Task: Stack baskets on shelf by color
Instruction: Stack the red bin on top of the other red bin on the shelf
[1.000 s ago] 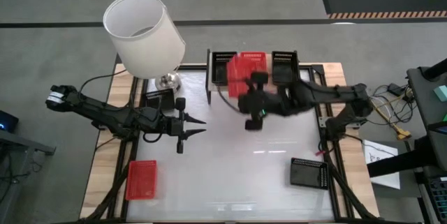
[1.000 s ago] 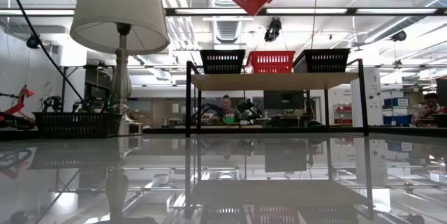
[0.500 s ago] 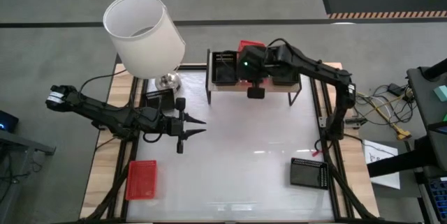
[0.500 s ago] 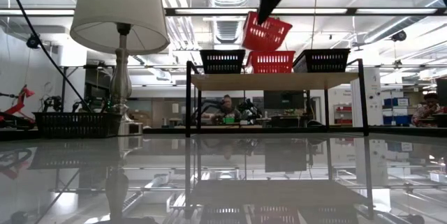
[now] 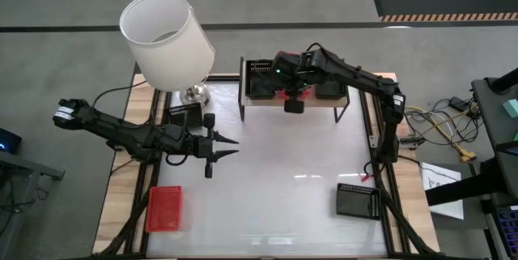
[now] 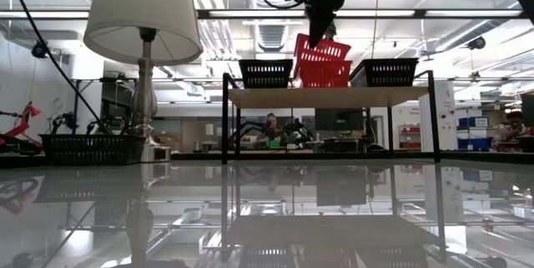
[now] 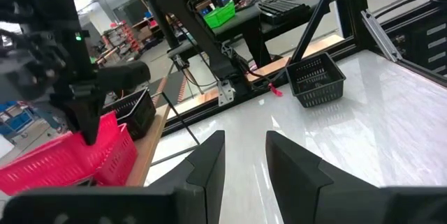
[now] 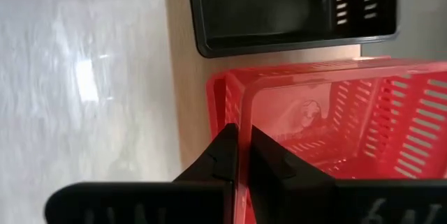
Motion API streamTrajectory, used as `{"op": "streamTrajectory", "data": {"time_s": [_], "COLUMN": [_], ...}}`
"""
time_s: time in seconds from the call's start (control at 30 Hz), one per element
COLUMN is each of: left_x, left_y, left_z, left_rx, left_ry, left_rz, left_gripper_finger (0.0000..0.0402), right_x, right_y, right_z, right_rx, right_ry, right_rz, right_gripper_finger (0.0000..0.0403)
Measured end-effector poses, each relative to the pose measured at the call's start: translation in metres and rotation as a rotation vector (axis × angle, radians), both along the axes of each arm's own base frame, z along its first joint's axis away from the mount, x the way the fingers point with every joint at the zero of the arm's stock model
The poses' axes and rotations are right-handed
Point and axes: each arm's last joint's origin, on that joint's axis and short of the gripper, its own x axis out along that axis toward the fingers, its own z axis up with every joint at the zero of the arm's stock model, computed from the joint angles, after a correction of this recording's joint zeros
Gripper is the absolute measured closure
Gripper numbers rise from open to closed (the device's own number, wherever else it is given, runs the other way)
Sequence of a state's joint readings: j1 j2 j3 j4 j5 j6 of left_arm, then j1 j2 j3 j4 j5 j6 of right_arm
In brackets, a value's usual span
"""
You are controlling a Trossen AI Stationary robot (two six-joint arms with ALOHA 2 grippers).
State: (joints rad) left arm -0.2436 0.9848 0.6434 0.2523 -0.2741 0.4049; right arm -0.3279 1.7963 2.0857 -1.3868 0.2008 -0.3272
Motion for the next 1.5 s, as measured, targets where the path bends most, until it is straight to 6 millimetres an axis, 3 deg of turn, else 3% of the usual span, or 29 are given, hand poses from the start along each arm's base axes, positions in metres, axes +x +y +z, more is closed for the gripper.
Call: {"op": "streamTrajectory", "data": {"time_s": [0.3,0.73,1.13,1.33,1.5], "left_x": [0.000,0.000,0.000,0.000,0.000], "left_y": [0.000,0.000,0.000,0.000,0.000], "left_z": [0.000,-0.001,-0.002,-0.003,-0.003], "left_rx": [0.000,0.000,0.001,-0.002,-0.004], "left_ry": [0.000,0.001,0.005,0.009,0.009], "left_rz": [0.000,0.000,0.000,0.000,0.000], "left_gripper_finger": [0.0313,0.0313,0.0313,0.0313,0.0313], "right_x": [0.009,0.008,0.002,-0.017,-0.030], "right_y": [-0.003,-0.003,0.000,0.017,0.056], "right_z": [-0.013,-0.012,-0.005,0.017,0.029], "right_rx": [0.022,0.040,0.054,0.152,0.171], "right_ry": [0.026,-0.001,0.018,0.003,-0.053], "right_rz": [-0.037,-0.109,-0.133,-0.242,-0.163], "right_gripper_finger": [0.0390,0.0386,0.0287,0.0269,0.0286]}}
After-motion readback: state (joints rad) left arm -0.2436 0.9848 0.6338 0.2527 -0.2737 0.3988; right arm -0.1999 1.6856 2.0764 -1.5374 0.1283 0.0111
